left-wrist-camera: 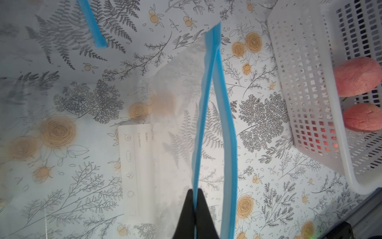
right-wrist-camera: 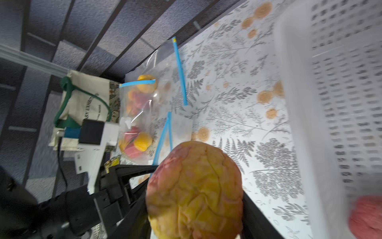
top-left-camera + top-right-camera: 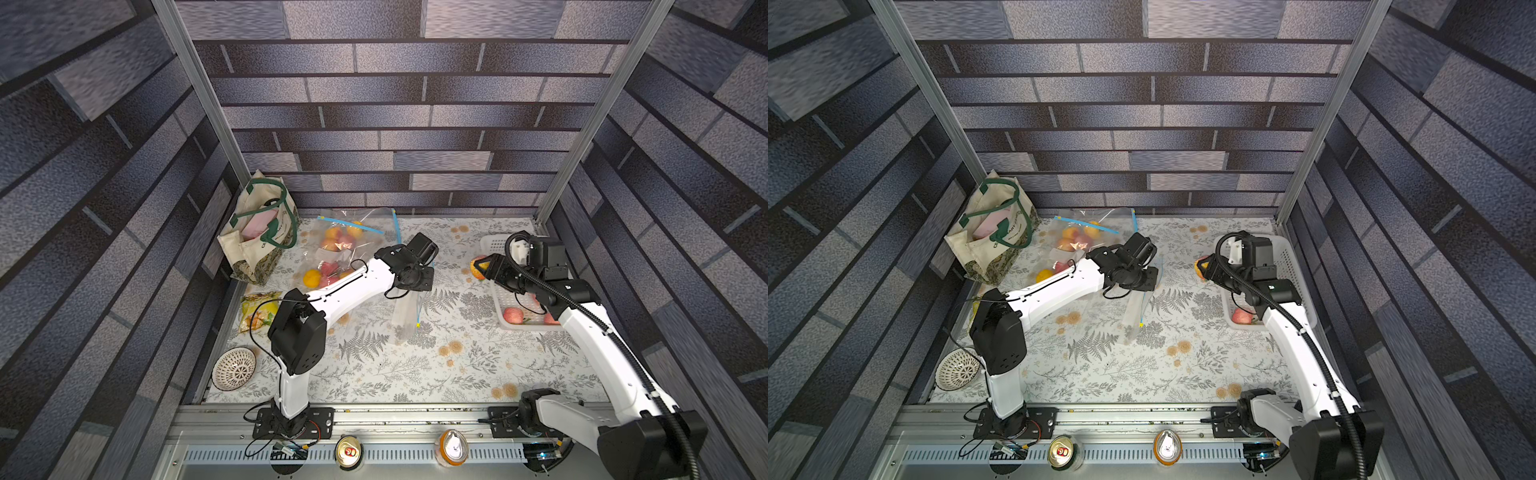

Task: Place the peach in a zip-top bag and seal the zipper
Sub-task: Pick up the peach from the basket, then place the peach in the zipper food storage bag.

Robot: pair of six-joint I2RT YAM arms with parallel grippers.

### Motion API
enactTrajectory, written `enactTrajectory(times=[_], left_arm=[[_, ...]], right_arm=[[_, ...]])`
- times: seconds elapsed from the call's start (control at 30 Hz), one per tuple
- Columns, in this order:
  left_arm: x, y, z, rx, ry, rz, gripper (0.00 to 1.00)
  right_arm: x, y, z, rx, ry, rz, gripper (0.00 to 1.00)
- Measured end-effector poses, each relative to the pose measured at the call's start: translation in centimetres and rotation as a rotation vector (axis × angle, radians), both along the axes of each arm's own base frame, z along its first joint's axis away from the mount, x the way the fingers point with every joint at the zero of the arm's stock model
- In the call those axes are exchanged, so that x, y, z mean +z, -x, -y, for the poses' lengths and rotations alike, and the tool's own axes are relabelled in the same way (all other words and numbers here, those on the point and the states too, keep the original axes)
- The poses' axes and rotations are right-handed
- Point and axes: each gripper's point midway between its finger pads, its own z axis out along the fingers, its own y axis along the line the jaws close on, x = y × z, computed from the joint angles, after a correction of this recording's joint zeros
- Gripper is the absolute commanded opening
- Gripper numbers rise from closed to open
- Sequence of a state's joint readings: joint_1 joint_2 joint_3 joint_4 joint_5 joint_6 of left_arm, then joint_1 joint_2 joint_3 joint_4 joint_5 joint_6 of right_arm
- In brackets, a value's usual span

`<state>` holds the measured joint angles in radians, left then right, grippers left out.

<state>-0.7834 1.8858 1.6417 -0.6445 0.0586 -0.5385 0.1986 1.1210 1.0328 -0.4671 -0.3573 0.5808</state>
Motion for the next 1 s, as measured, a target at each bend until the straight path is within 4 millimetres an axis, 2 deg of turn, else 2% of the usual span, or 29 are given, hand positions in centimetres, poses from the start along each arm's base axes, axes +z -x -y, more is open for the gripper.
enactTrajectory(times=[0.2, 0.27, 0.37, 0.5, 0.63, 0.8, 1.0], left_arm=[[-0.9, -0.1, -0.1, 0.006, 0.043, -0.044, 0.00], [-0.8, -0.2, 0.0, 0.009, 0.055, -0.044, 0.00], [-0.9, -0.8, -0.8, 0.038, 0.072, -0.056, 0.00], [-1.4, -0.8, -1.4, 0.071, 0.102, -0.087, 0.00], [-1.4, -0.4, -1.2, 0.076, 0.165, -0.113, 0.00], [0.7, 0.1, -1.4, 0.092, 0.263, -0.088, 0.00], [3.2, -0.2, -1.4, 0.095, 0.325, -0.037, 0.00]], right_arm=[[-0.7, 0.2, -6.7, 0.129, -0.138, -0.023, 0.63], [-1.0, 0.1, -8.4, 0.145, -0.178, -0.033, 0.64], [-1.0, -0.7, -9.9, 0.129, -0.256, -0.043, 0.63], [-1.8, -1.8, -10.8, 0.086, -0.327, -0.065, 0.64], [-2.8, -2.3, -11.1, 0.043, -0.368, -0.093, 0.63], [-4.2, -2.8, -11.0, -0.020, -0.402, -0.139, 0.63], [-3.7, -3.2, -10.9, -0.060, -0.445, -0.152, 0.63]])
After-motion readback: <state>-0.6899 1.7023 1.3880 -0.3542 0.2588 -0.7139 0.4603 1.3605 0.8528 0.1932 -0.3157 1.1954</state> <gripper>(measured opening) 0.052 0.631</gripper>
